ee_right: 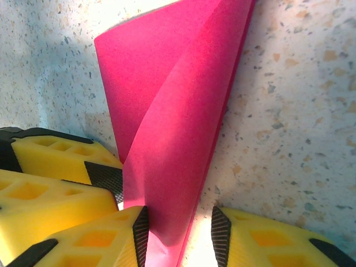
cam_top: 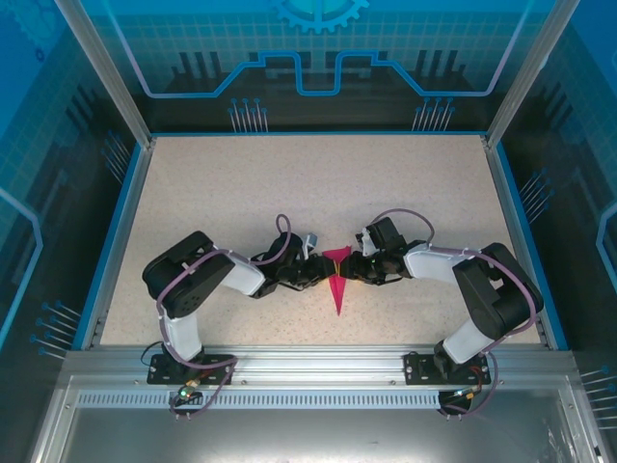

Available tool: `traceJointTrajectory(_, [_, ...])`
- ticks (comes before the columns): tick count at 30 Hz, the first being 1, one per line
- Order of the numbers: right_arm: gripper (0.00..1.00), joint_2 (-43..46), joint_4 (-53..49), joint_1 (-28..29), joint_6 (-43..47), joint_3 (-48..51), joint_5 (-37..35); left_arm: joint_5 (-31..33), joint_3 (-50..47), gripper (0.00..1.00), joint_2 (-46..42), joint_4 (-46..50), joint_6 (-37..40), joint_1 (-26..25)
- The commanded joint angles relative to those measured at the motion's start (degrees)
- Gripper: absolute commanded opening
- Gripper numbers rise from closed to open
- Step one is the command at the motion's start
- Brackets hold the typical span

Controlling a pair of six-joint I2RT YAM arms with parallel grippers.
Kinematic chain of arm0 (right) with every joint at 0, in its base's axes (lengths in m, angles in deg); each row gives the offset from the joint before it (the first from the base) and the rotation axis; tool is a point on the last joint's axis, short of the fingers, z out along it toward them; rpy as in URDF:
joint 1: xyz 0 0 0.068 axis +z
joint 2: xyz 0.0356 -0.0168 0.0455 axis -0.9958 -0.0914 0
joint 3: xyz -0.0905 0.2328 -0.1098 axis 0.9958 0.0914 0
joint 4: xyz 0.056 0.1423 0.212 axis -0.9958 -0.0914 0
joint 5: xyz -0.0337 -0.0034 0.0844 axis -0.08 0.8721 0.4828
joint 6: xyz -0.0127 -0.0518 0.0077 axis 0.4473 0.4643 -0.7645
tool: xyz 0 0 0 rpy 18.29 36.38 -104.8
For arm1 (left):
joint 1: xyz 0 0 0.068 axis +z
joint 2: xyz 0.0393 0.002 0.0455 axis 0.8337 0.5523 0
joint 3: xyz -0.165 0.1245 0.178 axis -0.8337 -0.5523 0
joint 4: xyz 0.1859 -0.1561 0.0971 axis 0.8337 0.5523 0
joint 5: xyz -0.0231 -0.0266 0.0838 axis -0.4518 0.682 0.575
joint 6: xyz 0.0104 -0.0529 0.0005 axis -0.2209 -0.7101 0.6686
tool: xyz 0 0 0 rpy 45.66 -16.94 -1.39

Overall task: Fold a paper plane with a square sheet of paper (fold left side to right side)
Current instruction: Fold the wing for the fifth time at the center of the table.

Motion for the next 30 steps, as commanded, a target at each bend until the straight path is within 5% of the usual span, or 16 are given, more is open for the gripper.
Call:
traceJointTrajectory(1, [0.39,-2.43,-0.81,1.89,1.02,0.28,-0.50,-1.66,1.42,0.26,1.30,-1.30,-0.99,0.38])
traceJointTrajectory(7, [0.39,-2.60,-0.66,1.89,0.94,0.28,-0.47,-2.36,2.18,0.20,2.56,-1.82,-1.39,0.36])
traceJointTrajectory(15, [0.40,-0.53,1.06,0.81,0.85,0.90,1.14,-0.66,1.25,0.00,0.72,0.34,0.25,0.41])
traceJointTrajectory(30, [0.56,3.21,1.72,-3.19,1.13,-2.72,3.99,1.46,-0.76,0.00,-2.05,2.79,1.89,0.58])
